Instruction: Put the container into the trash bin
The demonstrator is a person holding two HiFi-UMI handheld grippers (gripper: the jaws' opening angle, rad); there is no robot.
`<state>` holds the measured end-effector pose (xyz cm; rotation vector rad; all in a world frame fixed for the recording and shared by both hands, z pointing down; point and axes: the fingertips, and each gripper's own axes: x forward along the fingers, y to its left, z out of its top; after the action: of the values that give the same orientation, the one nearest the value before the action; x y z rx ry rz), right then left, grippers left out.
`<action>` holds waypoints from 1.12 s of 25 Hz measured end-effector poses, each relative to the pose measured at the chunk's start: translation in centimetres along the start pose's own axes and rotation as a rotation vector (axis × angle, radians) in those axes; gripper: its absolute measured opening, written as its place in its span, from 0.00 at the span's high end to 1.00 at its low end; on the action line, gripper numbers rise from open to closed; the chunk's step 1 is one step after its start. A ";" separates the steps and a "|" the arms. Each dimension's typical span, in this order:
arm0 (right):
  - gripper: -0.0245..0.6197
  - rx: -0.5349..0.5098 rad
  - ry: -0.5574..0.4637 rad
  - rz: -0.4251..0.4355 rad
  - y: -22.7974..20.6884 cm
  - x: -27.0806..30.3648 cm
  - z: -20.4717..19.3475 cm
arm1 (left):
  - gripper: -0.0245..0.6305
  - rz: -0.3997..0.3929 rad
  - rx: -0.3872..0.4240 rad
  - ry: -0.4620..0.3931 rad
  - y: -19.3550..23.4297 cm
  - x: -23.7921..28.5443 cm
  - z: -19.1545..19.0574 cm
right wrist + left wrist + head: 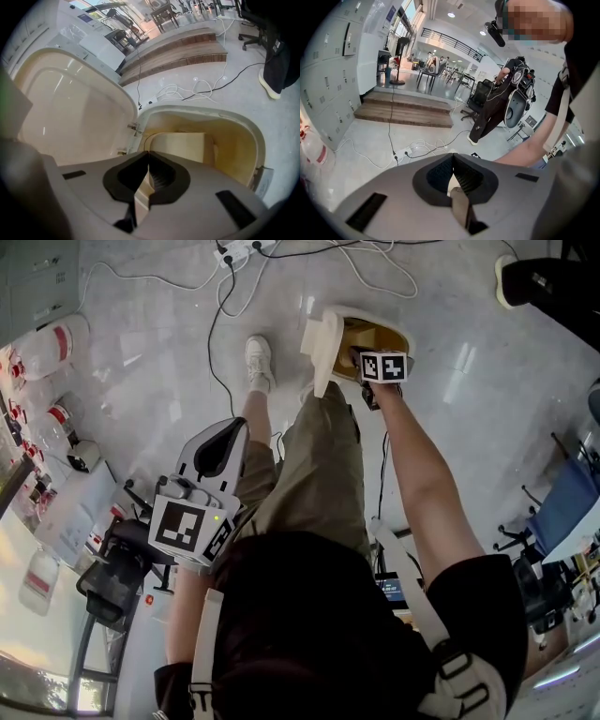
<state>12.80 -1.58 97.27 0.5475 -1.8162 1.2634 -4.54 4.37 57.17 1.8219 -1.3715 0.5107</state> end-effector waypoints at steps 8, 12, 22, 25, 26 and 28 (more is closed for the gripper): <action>0.93 0.014 0.022 -0.051 -1.1 0.8 -0.3 | 0.95 -0.003 -0.007 0.010 -0.3 -0.1 -0.8; 0.93 0.065 0.031 -0.040 -1.4 1.1 -0.9 | 0.95 -0.003 -0.012 0.012 -0.4 -0.2 -1.2; 0.69 0.065 0.034 -0.064 -1.6 0.7 -1.6 | 0.95 -0.012 -0.010 0.005 -0.9 -0.3 -1.1; 0.69 0.062 0.031 -0.059 -1.4 0.4 -1.7 | 0.95 -0.018 -0.005 0.004 -1.2 -0.3 -1.0; 0.69 0.060 0.031 -0.059 -1.4 0.4 -1.7 | 0.95 -0.019 -0.004 0.003 -1.3 -0.3 -1.0; 0.69 0.058 0.027 -0.062 -1.3 0.3 -1.7 | 0.95 -0.020 -0.001 0.000 -1.3 -0.3 -0.9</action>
<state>14.24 -0.52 98.44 0.6115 -1.7321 1.2791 -3.26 5.38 57.05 1.8330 -1.3519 0.4994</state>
